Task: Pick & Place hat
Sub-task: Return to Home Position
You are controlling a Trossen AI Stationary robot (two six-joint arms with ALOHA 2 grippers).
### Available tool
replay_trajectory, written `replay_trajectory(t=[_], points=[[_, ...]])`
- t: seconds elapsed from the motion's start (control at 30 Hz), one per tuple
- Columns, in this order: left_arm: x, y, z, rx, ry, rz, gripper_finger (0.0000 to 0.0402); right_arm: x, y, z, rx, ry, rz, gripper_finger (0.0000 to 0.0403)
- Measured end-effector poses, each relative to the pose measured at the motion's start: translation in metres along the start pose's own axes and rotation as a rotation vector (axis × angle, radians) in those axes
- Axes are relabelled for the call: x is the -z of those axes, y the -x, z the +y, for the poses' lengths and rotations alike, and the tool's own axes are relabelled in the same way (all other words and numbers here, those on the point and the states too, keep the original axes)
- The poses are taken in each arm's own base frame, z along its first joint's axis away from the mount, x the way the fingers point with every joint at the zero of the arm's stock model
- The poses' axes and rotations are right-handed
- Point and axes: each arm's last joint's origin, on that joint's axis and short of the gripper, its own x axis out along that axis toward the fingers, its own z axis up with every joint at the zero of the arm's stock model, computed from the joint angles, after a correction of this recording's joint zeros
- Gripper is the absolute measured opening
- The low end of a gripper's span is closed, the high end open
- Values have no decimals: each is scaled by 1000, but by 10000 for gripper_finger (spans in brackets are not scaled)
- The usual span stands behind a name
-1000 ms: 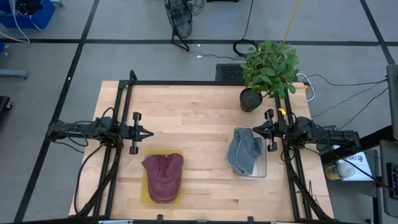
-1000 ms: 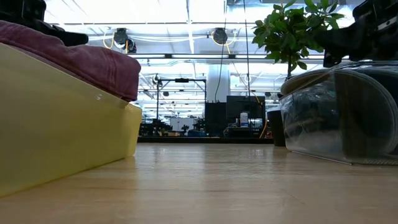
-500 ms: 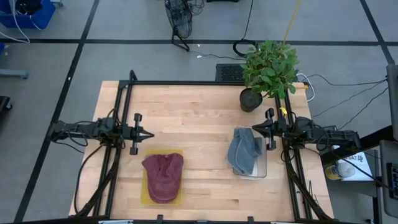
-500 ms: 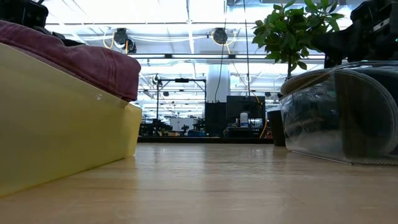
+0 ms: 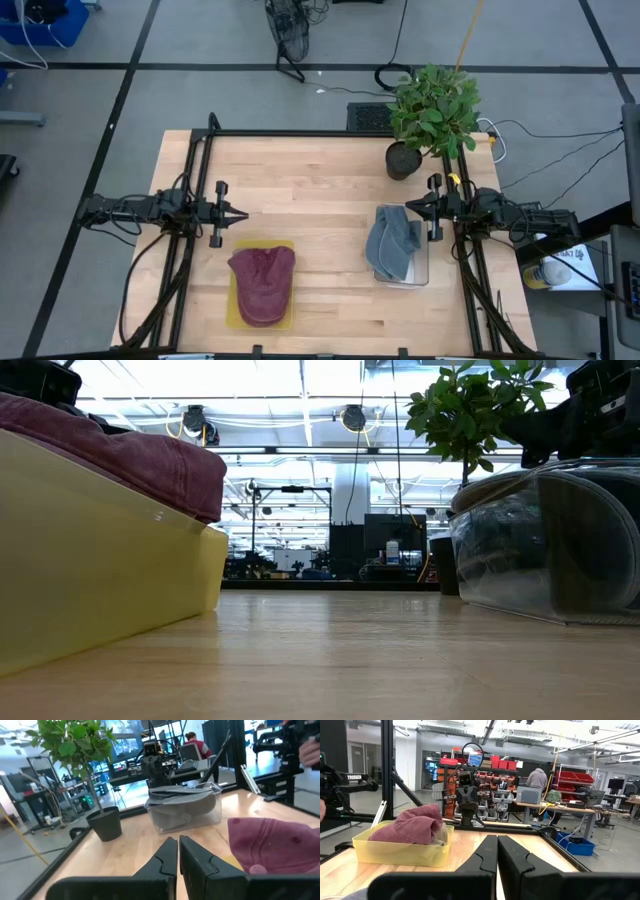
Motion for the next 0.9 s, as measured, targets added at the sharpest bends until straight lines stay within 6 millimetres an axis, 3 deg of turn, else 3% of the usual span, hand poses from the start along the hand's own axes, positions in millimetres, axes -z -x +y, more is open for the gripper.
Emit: replay_trajectory(t=[0.43,0.9], points=[[-1,0,0,-6,46,-12,3,0,0,0,-3,5,0,0],[-1,0,0,-6,45,-14,48,0,0,0,-3,1,0,0]])
